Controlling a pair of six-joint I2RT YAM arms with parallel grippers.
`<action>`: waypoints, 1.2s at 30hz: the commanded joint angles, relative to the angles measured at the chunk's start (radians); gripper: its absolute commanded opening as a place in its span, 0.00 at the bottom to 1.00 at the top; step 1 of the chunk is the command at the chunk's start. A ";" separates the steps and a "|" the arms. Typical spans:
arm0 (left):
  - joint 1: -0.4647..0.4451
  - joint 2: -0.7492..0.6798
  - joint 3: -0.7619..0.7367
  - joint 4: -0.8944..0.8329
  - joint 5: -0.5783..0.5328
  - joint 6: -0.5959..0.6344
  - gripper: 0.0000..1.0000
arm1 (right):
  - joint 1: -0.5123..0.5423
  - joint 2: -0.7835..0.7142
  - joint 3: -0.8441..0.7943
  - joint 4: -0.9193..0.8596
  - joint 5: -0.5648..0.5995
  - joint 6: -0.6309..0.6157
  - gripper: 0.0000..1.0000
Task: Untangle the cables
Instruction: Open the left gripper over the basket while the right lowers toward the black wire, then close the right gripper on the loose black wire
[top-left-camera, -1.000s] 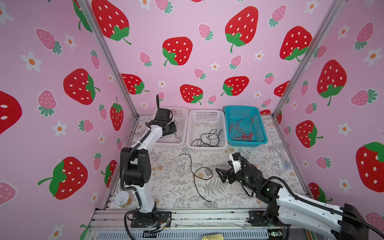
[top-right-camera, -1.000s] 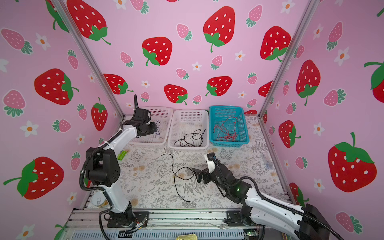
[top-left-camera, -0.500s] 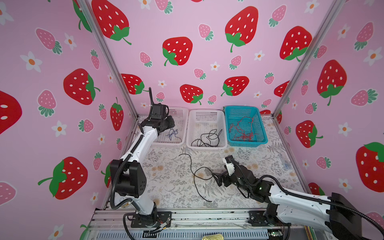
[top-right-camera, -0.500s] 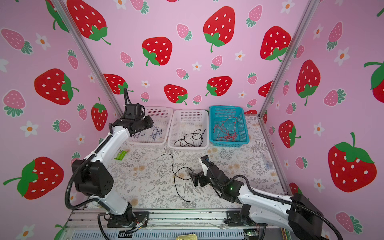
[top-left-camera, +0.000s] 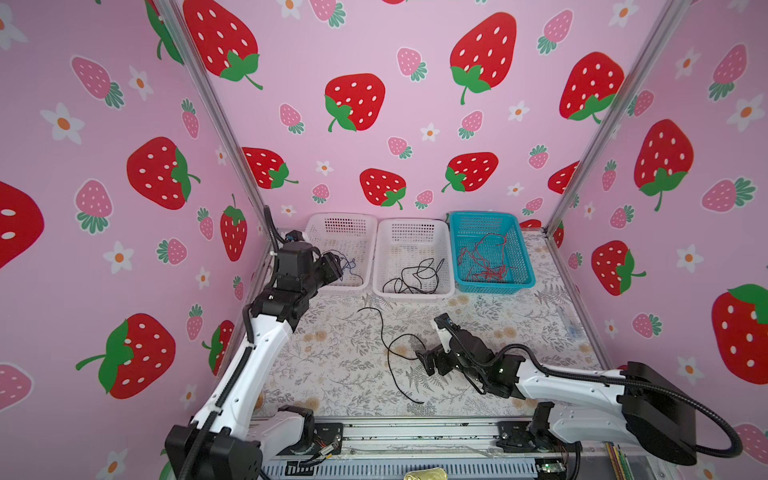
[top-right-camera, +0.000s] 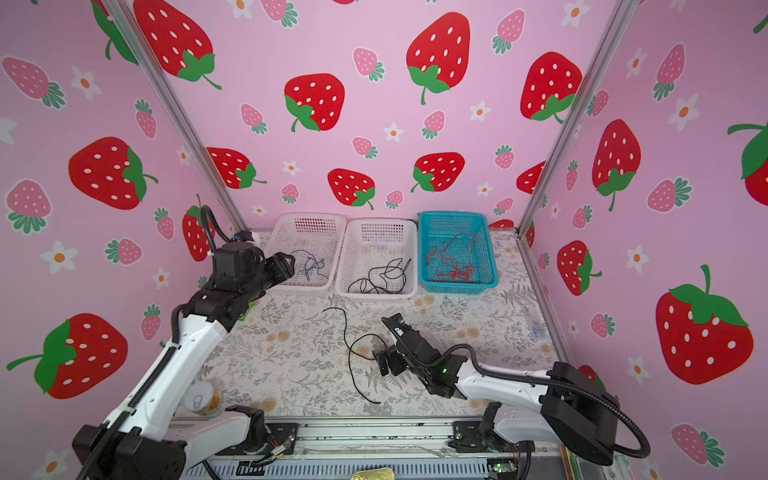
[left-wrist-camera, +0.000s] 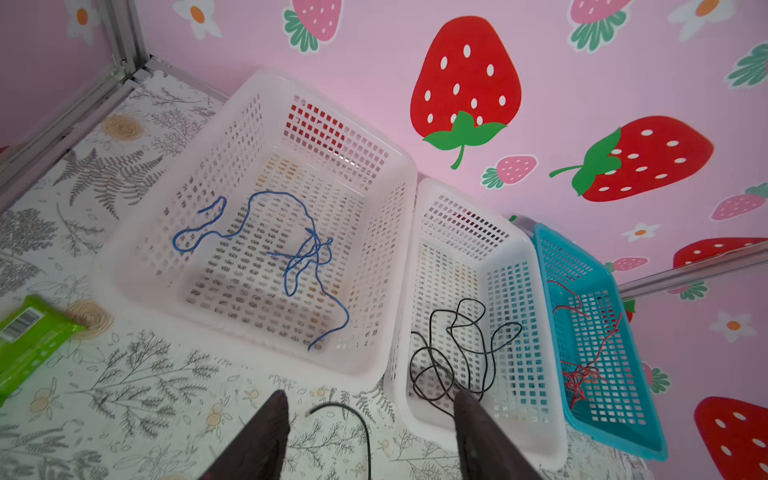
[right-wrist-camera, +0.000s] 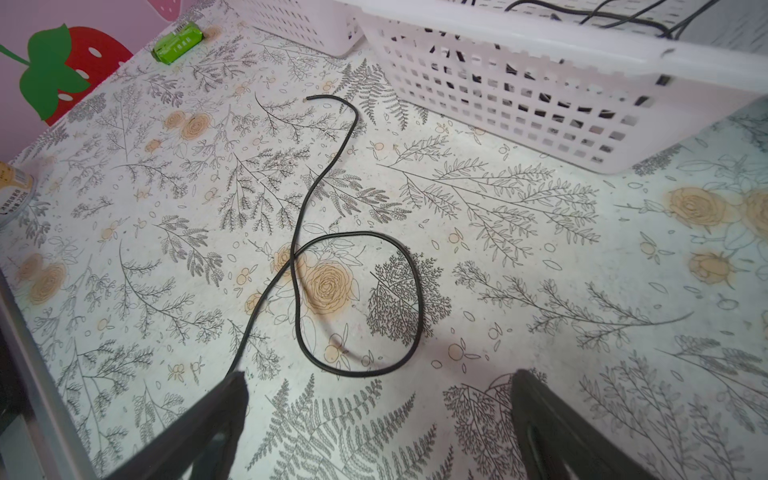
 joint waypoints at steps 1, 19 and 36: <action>-0.026 -0.102 -0.101 0.029 -0.095 -0.042 0.76 | 0.021 0.061 0.051 -0.018 0.027 -0.056 0.99; -0.133 -0.398 -0.331 -0.025 -0.269 0.108 0.99 | 0.076 0.351 0.222 -0.021 -0.024 -0.095 0.99; -0.119 -0.393 -0.349 0.006 -0.213 0.061 0.99 | 0.078 0.434 0.254 -0.023 -0.032 -0.108 0.88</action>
